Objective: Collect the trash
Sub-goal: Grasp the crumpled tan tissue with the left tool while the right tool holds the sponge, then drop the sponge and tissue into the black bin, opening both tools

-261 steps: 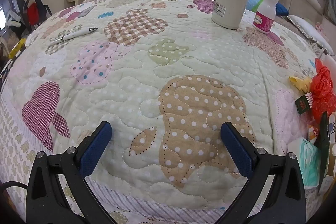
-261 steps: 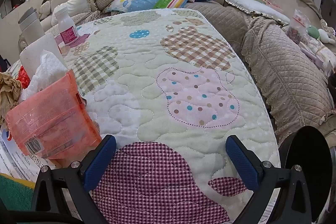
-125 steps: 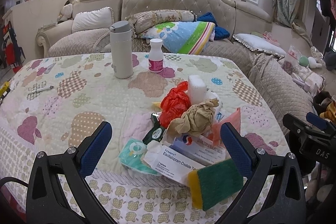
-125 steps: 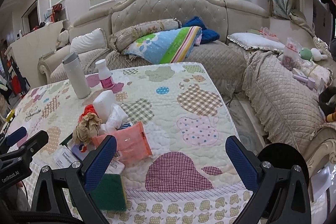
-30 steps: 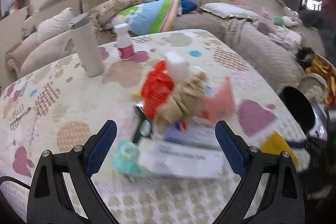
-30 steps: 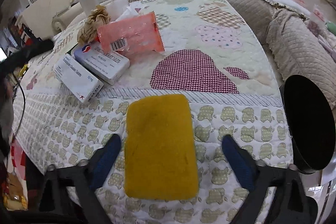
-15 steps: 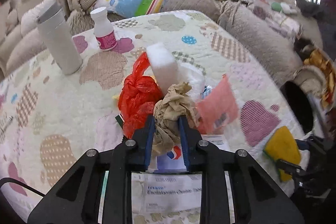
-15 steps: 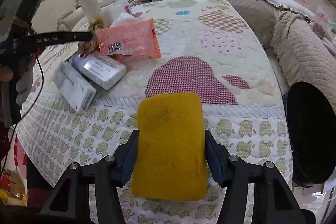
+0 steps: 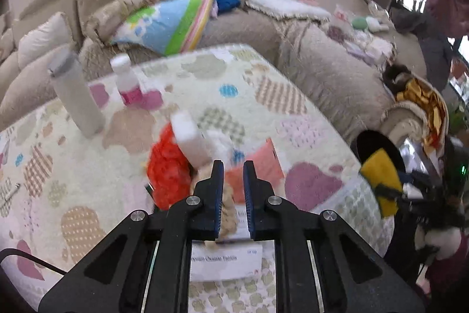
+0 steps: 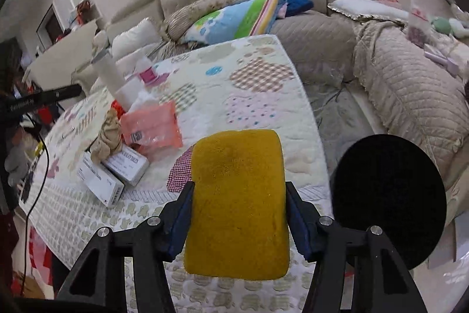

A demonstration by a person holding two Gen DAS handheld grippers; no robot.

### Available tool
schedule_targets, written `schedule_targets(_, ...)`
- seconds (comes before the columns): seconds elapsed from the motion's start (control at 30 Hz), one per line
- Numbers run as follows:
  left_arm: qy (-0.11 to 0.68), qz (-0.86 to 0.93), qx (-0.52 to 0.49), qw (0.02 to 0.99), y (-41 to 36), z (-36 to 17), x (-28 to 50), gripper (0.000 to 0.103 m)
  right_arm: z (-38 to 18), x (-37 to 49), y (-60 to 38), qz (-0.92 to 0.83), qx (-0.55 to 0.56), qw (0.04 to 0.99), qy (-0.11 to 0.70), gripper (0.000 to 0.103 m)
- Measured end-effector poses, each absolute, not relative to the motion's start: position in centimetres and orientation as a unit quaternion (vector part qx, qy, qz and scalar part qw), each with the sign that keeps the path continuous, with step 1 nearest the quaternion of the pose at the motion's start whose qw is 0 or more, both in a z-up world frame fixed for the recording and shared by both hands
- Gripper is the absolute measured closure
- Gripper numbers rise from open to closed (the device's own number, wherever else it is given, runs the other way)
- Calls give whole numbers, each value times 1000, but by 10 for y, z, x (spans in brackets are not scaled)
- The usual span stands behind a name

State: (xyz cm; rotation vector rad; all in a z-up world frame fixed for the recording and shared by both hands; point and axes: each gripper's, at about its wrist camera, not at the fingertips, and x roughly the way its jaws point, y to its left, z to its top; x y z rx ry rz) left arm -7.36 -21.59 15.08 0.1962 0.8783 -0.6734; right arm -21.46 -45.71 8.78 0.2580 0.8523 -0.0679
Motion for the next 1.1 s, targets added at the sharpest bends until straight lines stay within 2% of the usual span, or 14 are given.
schedule_targets(0.03,428,-320,94,840,-216,142,-74,82,87,-217,-459,-34,128,901,412,46)
schedule_targets(0.1,443,-313,90,835,-214,128,-76,60,82,-217,-463,-36,139,898,416,46)
schedule_targets(0.17,450,-291,86,840,-211,113,-76,58,78,-219,-465,-35,148,895,419,46)
schedule_targets(0.4,431,-240,140,859,-229,83,-76,59,74,-215,-453,-21,137,893,429,46)
schedule_targets(0.43,428,-236,145,861,-230,81,-75,63,74,-215,-453,-21,138,893,428,46)
schedule_targets(0.47,429,-234,142,861,-229,81,-73,82,75,-215,-454,-22,139,893,427,46)
schedule_targets(0.77,417,-298,45,857,-211,140,-82,83,84,-222,-476,-47,148,898,411,46)
schedule_targets(0.93,401,-351,43,845,-247,161,-106,83,91,-230,-501,-73,161,901,397,46)
schedule_targets(1.1,407,-407,48,816,-307,156,-128,83,93,-245,-536,-118,172,897,389,46)
